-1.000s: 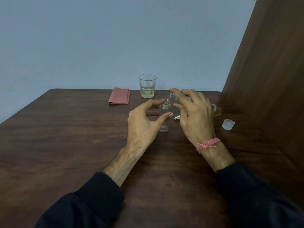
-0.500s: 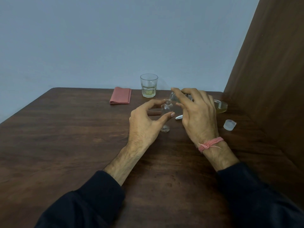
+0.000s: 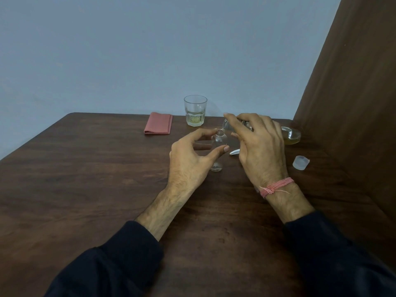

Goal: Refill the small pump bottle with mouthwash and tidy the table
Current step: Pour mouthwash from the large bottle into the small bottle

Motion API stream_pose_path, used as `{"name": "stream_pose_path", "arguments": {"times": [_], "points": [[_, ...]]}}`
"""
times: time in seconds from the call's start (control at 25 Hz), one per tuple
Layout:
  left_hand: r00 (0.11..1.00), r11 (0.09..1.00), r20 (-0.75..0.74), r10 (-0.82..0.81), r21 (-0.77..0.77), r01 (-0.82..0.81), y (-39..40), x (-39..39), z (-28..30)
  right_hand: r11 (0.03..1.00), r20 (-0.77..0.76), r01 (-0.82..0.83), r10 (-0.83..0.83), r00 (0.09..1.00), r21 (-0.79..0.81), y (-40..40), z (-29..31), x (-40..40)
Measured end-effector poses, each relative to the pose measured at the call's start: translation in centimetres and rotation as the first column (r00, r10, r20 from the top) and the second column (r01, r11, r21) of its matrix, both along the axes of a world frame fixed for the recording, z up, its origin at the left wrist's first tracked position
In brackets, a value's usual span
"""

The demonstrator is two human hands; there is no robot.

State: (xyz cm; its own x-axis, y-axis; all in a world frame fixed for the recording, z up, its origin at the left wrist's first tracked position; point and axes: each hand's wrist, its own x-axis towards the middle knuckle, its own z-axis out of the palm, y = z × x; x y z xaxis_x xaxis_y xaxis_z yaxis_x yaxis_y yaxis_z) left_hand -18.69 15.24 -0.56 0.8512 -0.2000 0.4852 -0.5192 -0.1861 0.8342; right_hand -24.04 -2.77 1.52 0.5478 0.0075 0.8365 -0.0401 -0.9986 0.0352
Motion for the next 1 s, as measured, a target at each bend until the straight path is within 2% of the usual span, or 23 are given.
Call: {"name": "stream_pose_path", "arguments": {"times": [1.0], "points": [[1.000, 1.000, -0.003, -0.002, 0.011, 0.002, 0.05, 0.18, -0.03, 0.999, 0.001, 0.039, -0.039, 0.999, -0.033, 0.35, 0.66, -0.56]]}}
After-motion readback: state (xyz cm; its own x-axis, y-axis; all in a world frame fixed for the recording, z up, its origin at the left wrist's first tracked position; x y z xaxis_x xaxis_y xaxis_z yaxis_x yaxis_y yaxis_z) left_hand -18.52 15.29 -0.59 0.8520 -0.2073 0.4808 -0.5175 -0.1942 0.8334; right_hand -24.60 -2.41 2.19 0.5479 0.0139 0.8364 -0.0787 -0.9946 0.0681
